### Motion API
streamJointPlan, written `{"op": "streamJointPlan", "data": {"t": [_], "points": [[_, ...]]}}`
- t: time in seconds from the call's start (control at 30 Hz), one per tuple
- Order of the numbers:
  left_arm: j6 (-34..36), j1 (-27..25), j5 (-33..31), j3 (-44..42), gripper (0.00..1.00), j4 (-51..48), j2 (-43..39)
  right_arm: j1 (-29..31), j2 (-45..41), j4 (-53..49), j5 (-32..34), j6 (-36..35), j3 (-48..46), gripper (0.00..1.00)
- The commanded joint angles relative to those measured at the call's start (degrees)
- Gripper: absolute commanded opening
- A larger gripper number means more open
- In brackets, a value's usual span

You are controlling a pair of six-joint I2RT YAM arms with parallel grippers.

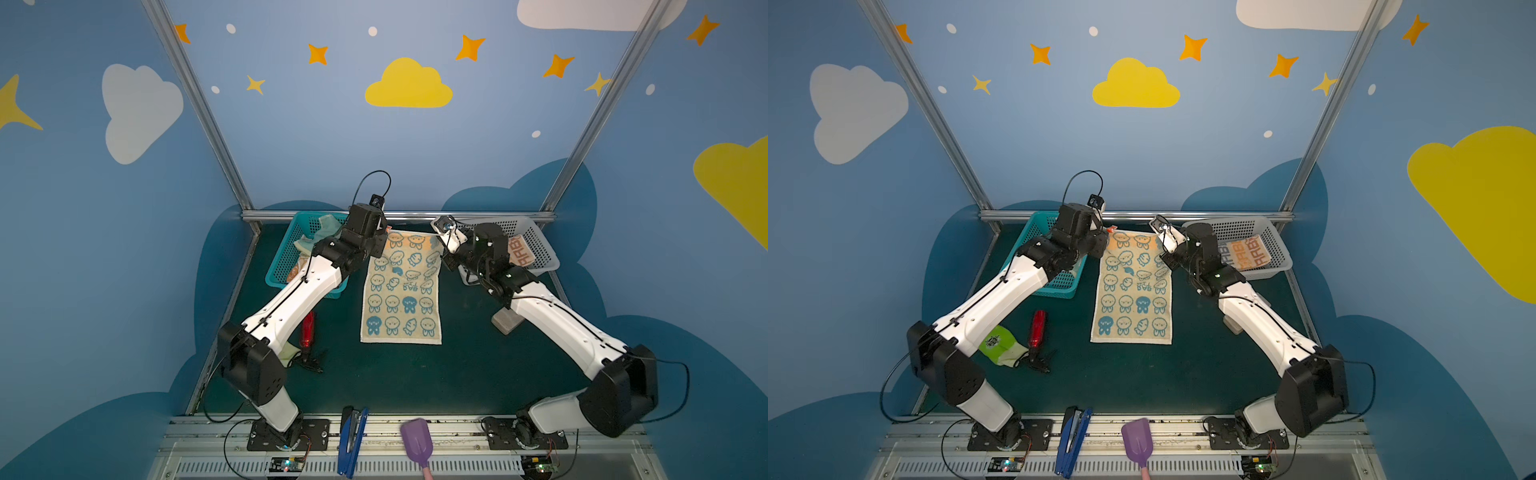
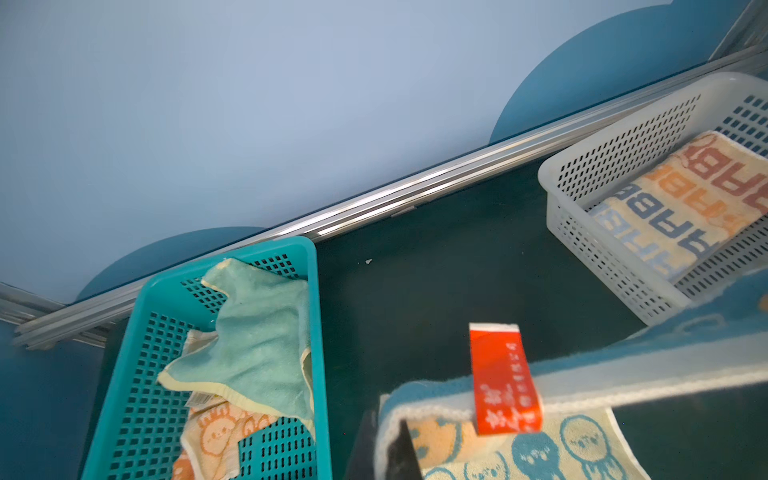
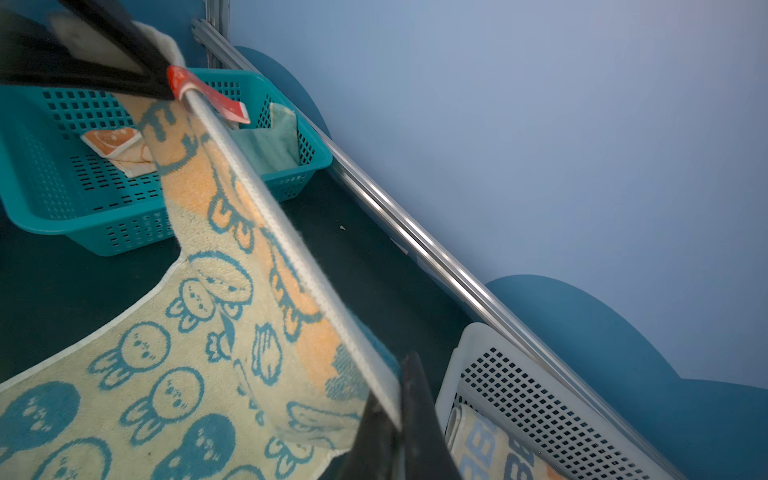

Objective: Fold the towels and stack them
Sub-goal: 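Lay the towel flat on the table, drawing both grippers toward the robot, then fold the far towel edge toward the robot with both grippers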

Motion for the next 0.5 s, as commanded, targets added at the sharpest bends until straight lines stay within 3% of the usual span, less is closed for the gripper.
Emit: {"op": "streamJointPlan", "data": {"t": [0.0,0.47], "points": [[-1.2,3.9,-4.9,1.5,0.04,0.6,3.4,-3.2,2.8,2.7,1.9,-1.5,3.4,0.00],[1.3,5.1,-5.3,8.9,0.04,2.3,17.8,-6.4,13.4,3.7,-1.0,-1.2,3.2,0.00]]}}
